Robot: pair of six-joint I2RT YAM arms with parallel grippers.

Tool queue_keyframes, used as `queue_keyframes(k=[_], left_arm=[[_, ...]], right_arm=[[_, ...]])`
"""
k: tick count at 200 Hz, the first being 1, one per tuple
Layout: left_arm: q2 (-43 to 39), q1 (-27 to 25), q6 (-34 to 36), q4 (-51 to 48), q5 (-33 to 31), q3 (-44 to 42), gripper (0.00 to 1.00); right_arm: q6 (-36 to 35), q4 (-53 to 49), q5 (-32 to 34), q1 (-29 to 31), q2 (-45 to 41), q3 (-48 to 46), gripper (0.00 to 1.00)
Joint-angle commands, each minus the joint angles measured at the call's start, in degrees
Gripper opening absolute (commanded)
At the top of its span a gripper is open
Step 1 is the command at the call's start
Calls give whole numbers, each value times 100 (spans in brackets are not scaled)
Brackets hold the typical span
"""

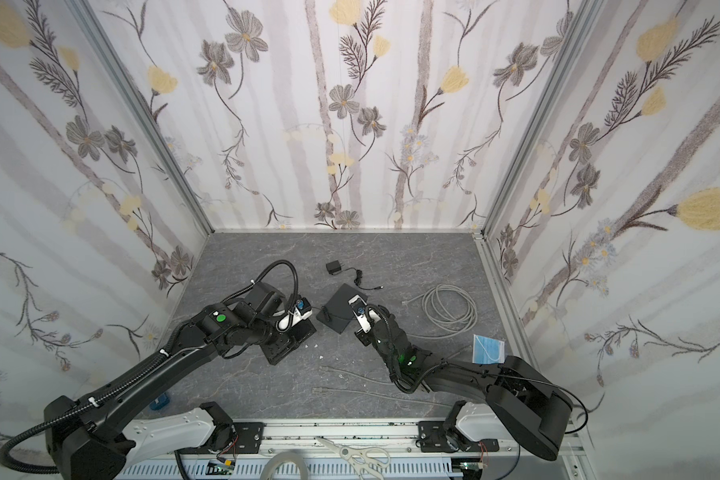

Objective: Insert the plug into the switch port

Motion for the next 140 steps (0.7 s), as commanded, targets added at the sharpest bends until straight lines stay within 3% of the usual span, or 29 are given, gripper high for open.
queue_keyframes(k=[1, 59, 87, 140], left_arm=[[137, 2, 1154, -328, -261, -185, 64], [501, 63, 1856, 427, -55, -1099, 63], [577, 101, 2579, 623, 358, -1352, 61], [977, 226, 3192, 754, 172, -1362, 58]], right_arm=[[81, 284, 49, -4, -42, 13, 0], [30, 244, 19, -2, -34, 21, 0], [24, 246, 16, 5, -16, 28, 0], [1, 204, 6, 4, -65, 23, 0]])
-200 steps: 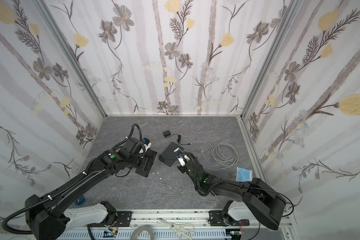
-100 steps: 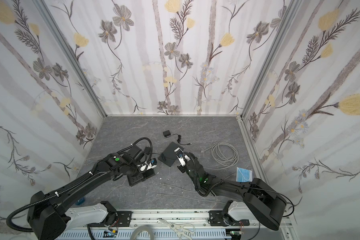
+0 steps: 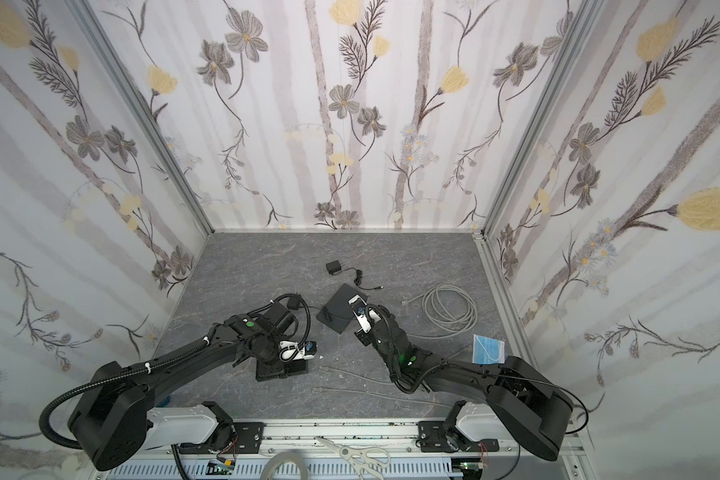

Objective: Insert the plug into the switch port

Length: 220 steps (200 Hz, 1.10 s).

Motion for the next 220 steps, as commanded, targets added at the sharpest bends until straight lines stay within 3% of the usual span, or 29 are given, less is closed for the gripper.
queue_keyframes(k=[1, 136, 174, 201, 220], left_arm=[[142, 23, 526, 100, -13, -11, 58], [455, 43, 1222, 193, -713, -349, 63], [480, 39, 1134, 303, -795, -356, 75], [420, 41, 940, 355, -781, -272, 99], [224, 35, 727, 285, -512, -126, 100]], right_arm=[[0, 208, 7, 2, -43, 22, 0], [-5, 156, -33, 55, -60, 56, 0], [1, 142, -45, 64, -80, 57, 0], [1, 138, -71, 72, -80, 53, 0], [-3, 144, -60, 73, -55, 57, 0]])
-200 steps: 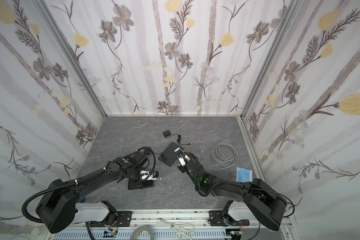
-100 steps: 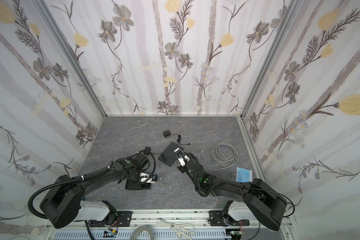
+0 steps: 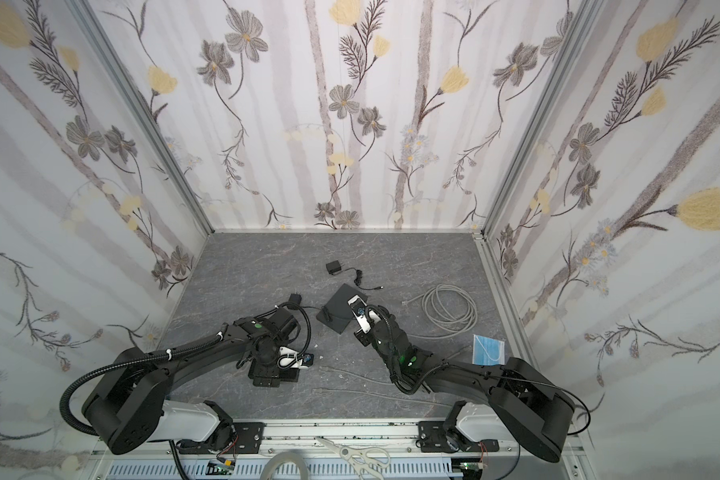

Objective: Insert the plug into the switch port

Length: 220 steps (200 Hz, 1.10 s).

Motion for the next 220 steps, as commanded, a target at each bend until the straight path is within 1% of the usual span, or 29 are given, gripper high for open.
queue_keyframes(k=[1, 19, 22, 37, 46, 62, 81, 102, 118, 138, 158, 188, 190, 220], left_arm=[[-185, -3, -253, -35, 320, 180, 100], [-618, -47, -869, 12, 897, 431, 100], [-812, -49, -1004, 65, 1014, 465, 100], [-1420, -47, -2123, 526, 1314, 571, 100], [-1772, -50, -2826, 792, 1381, 621, 100], [-2331, -41, -4002, 1148, 1420, 689, 100], [-2766, -35, -5256, 1301, 1324, 770, 100], [-2961, -12, -6383, 1152, 1305, 941, 100], [-3004, -18, -7199, 947, 1244, 1053, 100], [-3056, -3, -7869, 912, 1391, 1039, 92], [-3009, 4, -8233, 968, 1686, 959, 78], [-2681, 46, -8407, 814, 1701, 963, 71], [-2669, 49, -8413, 816, 1712, 962, 71], [-2557, 137, -8544, 1071, 2065, 879, 55]], right_arm=[[-3, 153, -37, 7, 7, 48, 0], [-57, 169, -5, 7, 25, 36, 0], [-73, 179, -8, 5, 25, 31, 0], [-225, 226, -224, 7, -16, -50, 0], [-387, 160, -656, -1, -93, -96, 0], [-621, -41, -1653, -18, -235, -119, 0], [-817, -284, -2675, -28, -223, -16, 0], [-905, -671, -3398, -19, -25, 266, 0], [-952, -1106, -3735, 5, 167, 584, 0], [-1028, -1667, -3941, 84, 446, 1045, 0], [-1017, -1931, -3897, 190, 640, 1353, 0], [-905, -2132, -3722, 364, 807, 1647, 0], [-894, -2140, -3701, 375, 816, 1790, 0], [-707, -2269, -3557, 451, 868, 2077, 0]])
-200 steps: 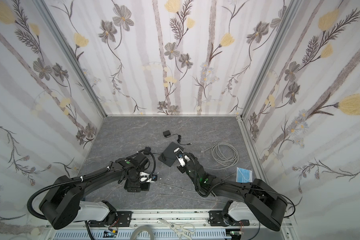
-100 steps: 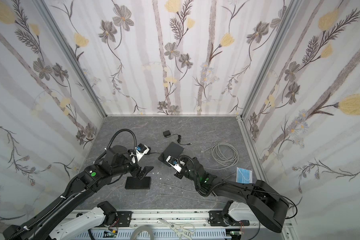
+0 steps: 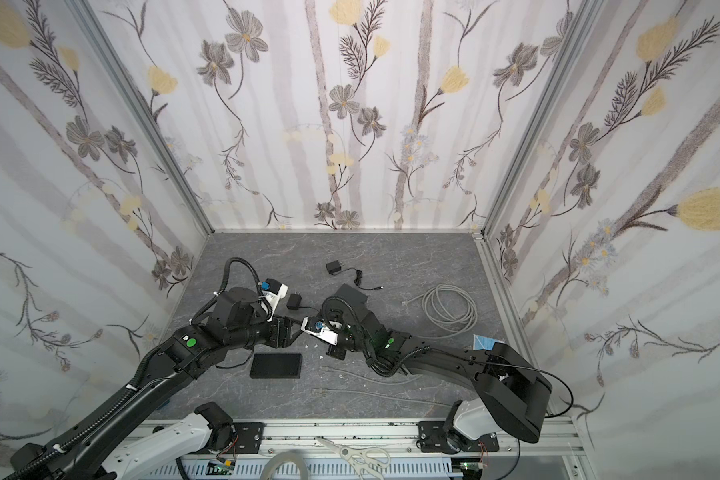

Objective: Insert the plug into the switch port

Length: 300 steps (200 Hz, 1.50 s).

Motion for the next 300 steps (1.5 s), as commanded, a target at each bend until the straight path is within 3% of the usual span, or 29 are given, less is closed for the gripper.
queue_keyframes(k=[1, 110, 167, 188, 206, 230, 300], left_arm=[[46, 54, -310, 179, 323, -43, 54], [-101, 389, -448, 491, 674, -277, 30], [-6, 390, -469, 570, 926, -294, 4], [5, 396, -481, 584, 963, -308, 5], [-5, 393, -508, 577, 963, -315, 17], [-15, 402, -510, 562, 967, -305, 25], [29, 402, -515, 576, 1026, -328, 19]], right_arm=[[191, -123, 70, 36, 40, 176, 0], [155, -223, 229, 173, 42, 312, 0], [162, -216, 365, 226, 44, 332, 0], [223, -196, 478, 220, 38, 338, 0], [250, -190, 555, 227, 44, 328, 0], [260, -197, 633, 223, 41, 328, 0], [269, -177, 684, 244, 43, 300, 0]])
